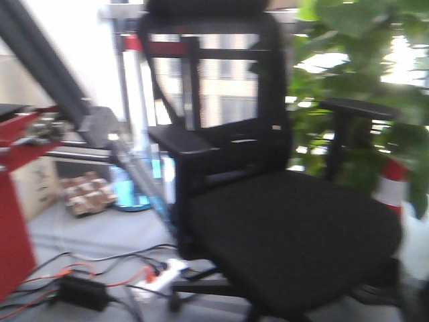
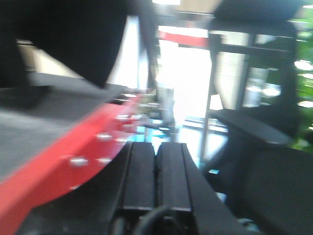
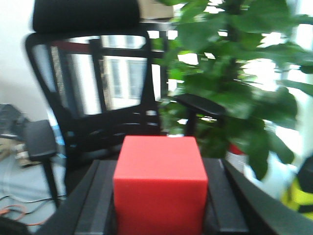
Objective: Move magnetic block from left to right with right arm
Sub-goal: 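Drive toward the office chair and traffic cones, cube held, then turn and drive up to the second table with the grey crate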
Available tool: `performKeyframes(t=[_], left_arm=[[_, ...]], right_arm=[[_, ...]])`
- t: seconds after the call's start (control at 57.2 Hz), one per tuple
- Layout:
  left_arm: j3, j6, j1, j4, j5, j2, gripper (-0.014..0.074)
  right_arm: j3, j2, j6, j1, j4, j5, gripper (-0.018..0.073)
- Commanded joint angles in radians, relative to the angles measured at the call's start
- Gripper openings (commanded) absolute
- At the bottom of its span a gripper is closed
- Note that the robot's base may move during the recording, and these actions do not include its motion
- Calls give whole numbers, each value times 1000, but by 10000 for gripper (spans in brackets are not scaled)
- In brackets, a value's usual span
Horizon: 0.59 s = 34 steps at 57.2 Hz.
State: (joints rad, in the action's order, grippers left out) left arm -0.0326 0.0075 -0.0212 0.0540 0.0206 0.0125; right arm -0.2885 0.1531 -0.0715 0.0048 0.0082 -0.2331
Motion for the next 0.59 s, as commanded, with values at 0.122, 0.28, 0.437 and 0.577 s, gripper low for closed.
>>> performKeyframes(t=[0.122, 0.28, 0.437, 0.577], left_arm=[[-8, -7, 7, 3, -81, 10, -126], [-8, -7, 7, 3, -81, 10, -126], [-8, -7, 7, 3, -81, 10, -126], [-8, -7, 7, 3, -81, 10, -126]], right_arm=[[-31, 10, 6, 0, -8, 93, 329], [-31, 10, 6, 0, -8, 93, 329], [-31, 10, 6, 0, -8, 93, 329], [-31, 10, 6, 0, -8, 93, 329]])
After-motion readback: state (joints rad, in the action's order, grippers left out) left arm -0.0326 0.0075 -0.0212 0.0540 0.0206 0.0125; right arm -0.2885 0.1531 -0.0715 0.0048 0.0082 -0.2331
